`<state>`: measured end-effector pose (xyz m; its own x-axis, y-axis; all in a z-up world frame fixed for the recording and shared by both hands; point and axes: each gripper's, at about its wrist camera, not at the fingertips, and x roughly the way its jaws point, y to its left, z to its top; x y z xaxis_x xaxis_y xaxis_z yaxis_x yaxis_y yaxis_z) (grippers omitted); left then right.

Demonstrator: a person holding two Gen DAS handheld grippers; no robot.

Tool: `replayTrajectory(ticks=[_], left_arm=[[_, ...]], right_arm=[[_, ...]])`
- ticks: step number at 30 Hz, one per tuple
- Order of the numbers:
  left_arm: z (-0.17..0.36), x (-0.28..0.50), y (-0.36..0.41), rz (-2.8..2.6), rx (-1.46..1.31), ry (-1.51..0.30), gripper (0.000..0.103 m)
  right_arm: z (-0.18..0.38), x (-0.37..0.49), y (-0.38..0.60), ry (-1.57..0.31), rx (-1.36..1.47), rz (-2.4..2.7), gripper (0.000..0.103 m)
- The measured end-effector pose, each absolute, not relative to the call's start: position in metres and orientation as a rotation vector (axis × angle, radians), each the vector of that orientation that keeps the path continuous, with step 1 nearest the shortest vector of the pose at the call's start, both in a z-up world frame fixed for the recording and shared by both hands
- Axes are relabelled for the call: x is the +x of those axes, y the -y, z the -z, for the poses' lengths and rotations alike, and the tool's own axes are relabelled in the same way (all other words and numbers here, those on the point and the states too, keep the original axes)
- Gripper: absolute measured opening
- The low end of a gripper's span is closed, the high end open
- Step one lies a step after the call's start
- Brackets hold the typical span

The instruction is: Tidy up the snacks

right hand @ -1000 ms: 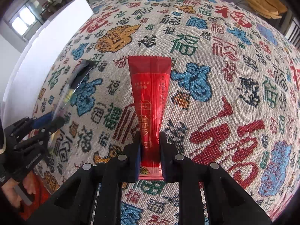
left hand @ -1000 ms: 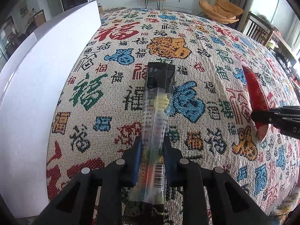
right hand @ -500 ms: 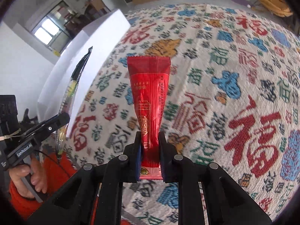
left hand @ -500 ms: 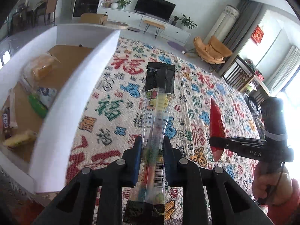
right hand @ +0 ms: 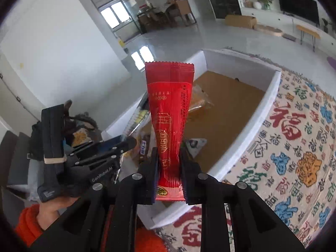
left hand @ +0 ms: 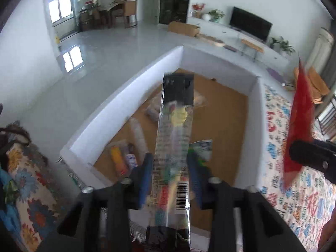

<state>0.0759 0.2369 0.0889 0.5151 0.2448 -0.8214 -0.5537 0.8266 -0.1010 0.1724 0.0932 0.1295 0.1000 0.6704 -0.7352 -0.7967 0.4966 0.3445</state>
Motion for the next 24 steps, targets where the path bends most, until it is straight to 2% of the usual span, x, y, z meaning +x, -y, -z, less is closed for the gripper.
replayTrajectory(ticks=[1,2,3,4,12,13,14,15,17,19,24], left_arm=[[-0.086,0.072,-0.239,-0.504,-0.387,-0.903,0.068],[-0.084,0.066,-0.238,-0.516,-0.385,-0.880,0.086],[-0.085,0.061,-0.236,-0.532,-0.366,-0.849,0.094],[-0.087,0.058,-0.233,-0.551,-0.332,-0.826,0.096],[-0.110,0.056,-0.204,-0.678,-0.142,-0.767,0.098],[-0.113,0.053,-0.202,-0.682,-0.142,-0.754,0.098],[-0.116,0.051,-0.200,-0.684,-0.141,-0.742,0.098],[-0.119,0.050,-0.198,-0.687,-0.141,-0.731,0.098],[-0.122,0.052,-0.192,-0.717,-0.127,-0.708,0.098],[-0.125,0.048,-0.187,-0.749,-0.107,-0.699,0.098],[-0.128,0.043,-0.181,-0.722,-0.134,-0.727,0.098]], right_arm=[[-0.124,0.171,-0.105,-0.995,-0.175,-1.100,0.060],[-0.120,0.169,-0.113,-1.000,-0.187,-1.104,0.079],[-0.117,0.171,-0.115,-0.998,-0.197,-1.090,0.078],[-0.116,0.168,-0.115,-0.989,-0.213,-1.069,0.078],[-0.143,0.158,-0.088,-0.780,-0.259,-0.946,0.078],[-0.152,0.153,-0.082,-0.720,-0.234,-0.933,0.079],[-0.159,0.150,-0.076,-0.656,-0.199,-0.922,0.088],[-0.165,0.148,-0.072,-0.618,-0.166,-0.920,0.093],[-0.163,0.153,-0.073,-0.626,-0.126,-0.929,0.093],[-0.156,0.165,-0.087,-0.742,-0.196,-0.955,0.092],[-0.139,0.165,-0.091,-0.728,-0.293,-0.892,0.092]])
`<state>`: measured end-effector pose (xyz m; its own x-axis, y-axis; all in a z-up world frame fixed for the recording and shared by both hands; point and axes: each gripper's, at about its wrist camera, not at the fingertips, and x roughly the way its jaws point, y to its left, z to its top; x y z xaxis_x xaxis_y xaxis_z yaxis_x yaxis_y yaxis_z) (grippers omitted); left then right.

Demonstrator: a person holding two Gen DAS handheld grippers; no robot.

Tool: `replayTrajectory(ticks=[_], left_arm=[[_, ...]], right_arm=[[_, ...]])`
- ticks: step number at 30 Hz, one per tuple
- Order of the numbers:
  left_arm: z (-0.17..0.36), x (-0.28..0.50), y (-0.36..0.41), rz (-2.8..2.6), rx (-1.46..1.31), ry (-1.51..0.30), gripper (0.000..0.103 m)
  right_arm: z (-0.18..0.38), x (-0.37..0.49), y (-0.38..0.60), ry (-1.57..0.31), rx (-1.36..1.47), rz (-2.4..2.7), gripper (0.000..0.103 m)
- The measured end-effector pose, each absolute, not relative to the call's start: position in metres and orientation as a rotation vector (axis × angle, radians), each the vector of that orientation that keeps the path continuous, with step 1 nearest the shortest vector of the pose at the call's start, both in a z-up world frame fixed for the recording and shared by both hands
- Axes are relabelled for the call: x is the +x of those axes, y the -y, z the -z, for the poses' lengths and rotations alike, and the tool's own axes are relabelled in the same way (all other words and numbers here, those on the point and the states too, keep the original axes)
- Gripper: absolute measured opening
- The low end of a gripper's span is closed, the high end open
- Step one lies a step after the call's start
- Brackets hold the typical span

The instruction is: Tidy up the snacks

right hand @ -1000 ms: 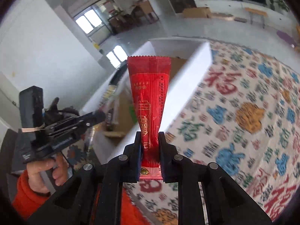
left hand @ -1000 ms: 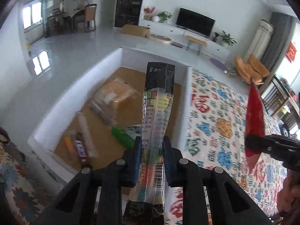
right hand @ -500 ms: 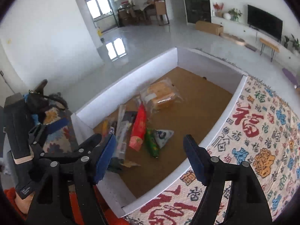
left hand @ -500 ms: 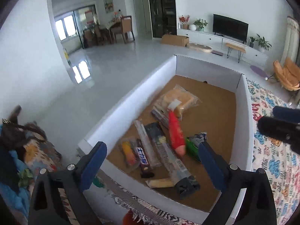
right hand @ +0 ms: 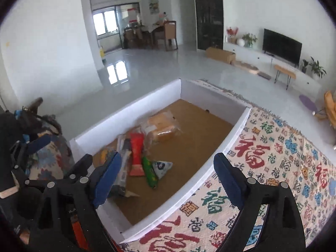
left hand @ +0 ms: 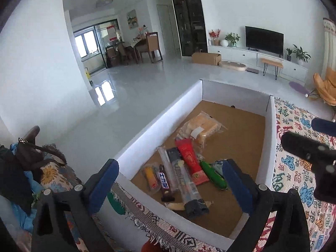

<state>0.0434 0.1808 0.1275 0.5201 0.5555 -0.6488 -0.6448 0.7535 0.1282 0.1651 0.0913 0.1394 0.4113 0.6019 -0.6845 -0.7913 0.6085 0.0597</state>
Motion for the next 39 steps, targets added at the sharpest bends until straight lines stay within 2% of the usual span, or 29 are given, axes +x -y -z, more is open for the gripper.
replayTrajectory(ticks=[15,18,39], left_arm=[[-0.111,0.052,-0.188,-0.691,-0.185,-0.830,0.099],[-0.108,0.052,-0.193,-0.687,-0.196,-0.854,0.103],[-0.108,0.048,-0.225,-0.669,-0.361,-0.925,0.103]], right_arm=[[-0.124,0.160,-0.101,-0.875,-0.394,-0.878,0.092],[-0.120,0.161,-0.106,-0.889,-0.413,-0.876,0.092],[-0.115,0.171,-0.130,-0.934,-0.494,-0.871,0.091]])
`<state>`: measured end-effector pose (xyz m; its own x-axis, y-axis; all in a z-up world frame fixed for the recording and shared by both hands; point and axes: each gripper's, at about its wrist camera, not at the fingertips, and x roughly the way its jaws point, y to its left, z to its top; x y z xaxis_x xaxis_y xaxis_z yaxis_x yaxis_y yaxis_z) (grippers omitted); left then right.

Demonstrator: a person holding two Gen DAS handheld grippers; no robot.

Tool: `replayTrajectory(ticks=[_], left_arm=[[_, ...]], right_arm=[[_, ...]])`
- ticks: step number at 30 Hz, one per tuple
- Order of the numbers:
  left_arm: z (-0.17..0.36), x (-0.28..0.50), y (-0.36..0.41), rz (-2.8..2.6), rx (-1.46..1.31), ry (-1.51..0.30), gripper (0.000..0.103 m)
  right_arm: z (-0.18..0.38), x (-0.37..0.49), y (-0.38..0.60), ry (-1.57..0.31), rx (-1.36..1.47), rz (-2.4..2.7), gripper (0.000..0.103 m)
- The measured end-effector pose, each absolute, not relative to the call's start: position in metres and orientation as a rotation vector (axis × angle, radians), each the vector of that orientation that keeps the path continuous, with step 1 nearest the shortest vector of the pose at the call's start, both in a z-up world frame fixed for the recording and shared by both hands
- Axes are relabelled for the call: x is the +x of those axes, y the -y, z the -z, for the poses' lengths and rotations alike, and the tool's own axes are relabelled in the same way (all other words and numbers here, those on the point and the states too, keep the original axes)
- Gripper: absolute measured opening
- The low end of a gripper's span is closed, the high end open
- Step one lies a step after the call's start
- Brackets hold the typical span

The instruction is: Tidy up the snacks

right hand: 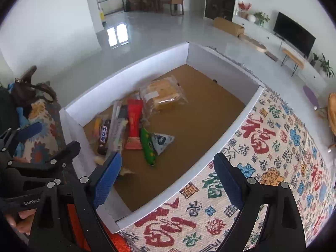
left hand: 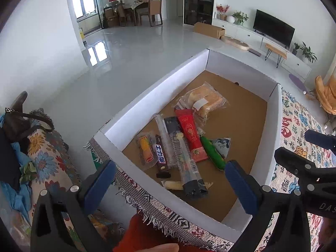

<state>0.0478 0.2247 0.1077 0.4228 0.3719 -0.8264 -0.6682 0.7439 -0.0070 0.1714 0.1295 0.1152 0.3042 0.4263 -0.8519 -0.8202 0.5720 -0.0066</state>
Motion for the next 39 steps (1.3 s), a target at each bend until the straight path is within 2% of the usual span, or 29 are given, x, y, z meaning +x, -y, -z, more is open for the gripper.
replayTrajectory(ticks=[39], left_arm=[[-0.092,0.051,-0.248,-0.667,-0.397,-0.958,0.103]], right_arm=[[-0.105,0.177,-0.148,-0.982,-0.530,-0.841,0.091]])
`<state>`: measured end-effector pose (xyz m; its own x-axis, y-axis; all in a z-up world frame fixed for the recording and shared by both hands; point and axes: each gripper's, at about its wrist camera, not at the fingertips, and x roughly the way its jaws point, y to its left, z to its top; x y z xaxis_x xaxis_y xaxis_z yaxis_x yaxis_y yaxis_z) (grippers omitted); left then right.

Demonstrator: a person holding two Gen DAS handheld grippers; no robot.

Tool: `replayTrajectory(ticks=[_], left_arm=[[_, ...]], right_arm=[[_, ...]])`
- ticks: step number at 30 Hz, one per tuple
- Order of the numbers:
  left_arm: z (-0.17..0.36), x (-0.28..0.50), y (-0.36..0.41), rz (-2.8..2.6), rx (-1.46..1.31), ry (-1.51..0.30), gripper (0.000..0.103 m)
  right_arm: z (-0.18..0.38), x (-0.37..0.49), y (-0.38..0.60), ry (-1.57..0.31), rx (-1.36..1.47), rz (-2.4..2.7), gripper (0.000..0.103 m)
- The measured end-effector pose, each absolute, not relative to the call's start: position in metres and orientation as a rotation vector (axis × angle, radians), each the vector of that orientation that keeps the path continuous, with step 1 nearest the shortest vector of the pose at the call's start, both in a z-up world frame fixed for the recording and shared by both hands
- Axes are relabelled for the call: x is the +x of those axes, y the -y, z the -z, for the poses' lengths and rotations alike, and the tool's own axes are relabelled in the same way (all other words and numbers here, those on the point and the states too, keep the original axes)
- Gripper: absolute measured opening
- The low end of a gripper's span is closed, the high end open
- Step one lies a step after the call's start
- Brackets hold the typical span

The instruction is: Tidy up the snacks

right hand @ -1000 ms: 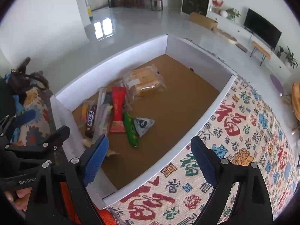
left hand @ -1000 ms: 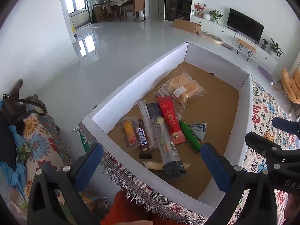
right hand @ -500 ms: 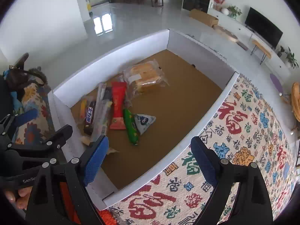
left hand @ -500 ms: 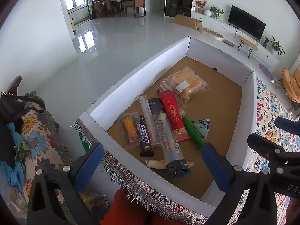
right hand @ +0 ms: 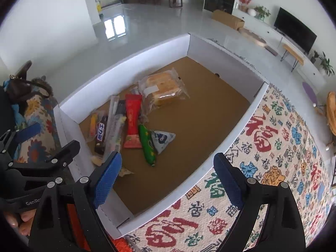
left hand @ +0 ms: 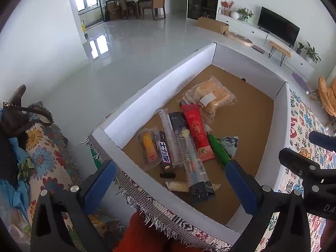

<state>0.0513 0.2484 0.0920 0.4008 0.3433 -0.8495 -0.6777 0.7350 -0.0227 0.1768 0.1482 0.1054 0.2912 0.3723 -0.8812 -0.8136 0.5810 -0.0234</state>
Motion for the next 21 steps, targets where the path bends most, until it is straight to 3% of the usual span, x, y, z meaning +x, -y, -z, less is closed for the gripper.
replayTrajectory(ticks=[21], left_arm=[[-0.0921,0.0495,-0.2461,-0.672,-0.394,-0.950,0.103]], right_arm=[[-0.1033,0.1778,-0.1496,-0.988,-0.523,-0.835,0.091]])
